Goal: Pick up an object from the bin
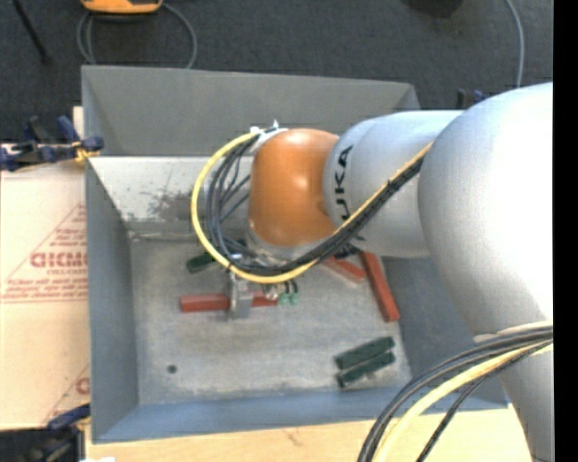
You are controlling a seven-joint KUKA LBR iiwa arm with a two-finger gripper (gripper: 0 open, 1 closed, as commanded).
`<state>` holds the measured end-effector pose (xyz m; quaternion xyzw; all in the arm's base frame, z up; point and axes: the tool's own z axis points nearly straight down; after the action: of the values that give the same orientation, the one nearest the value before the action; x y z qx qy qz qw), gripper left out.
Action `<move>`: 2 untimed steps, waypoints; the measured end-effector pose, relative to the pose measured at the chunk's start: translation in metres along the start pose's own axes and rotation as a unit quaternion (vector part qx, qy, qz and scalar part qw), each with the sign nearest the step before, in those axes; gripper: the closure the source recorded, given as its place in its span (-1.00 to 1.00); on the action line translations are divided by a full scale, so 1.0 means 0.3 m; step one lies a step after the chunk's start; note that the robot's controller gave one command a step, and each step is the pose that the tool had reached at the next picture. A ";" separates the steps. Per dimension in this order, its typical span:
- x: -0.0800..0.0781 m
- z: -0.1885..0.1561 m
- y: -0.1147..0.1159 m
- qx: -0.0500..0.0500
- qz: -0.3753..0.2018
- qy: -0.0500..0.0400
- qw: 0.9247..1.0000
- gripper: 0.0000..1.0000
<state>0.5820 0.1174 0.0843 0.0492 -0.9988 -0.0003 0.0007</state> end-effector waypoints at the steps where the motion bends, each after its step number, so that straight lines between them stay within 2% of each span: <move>1: 0.000 -0.072 -0.001 0.000 0.000 0.000 1.000 1.00; 2: -0.005 -0.135 -0.001 0.000 0.001 -0.003 1.000 1.00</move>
Offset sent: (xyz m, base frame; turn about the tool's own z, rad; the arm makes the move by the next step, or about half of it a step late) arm 0.0001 0.0001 0.0473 0.0000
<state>0.5836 0.1172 0.1248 0.0481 -0.9988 -0.0004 -0.0025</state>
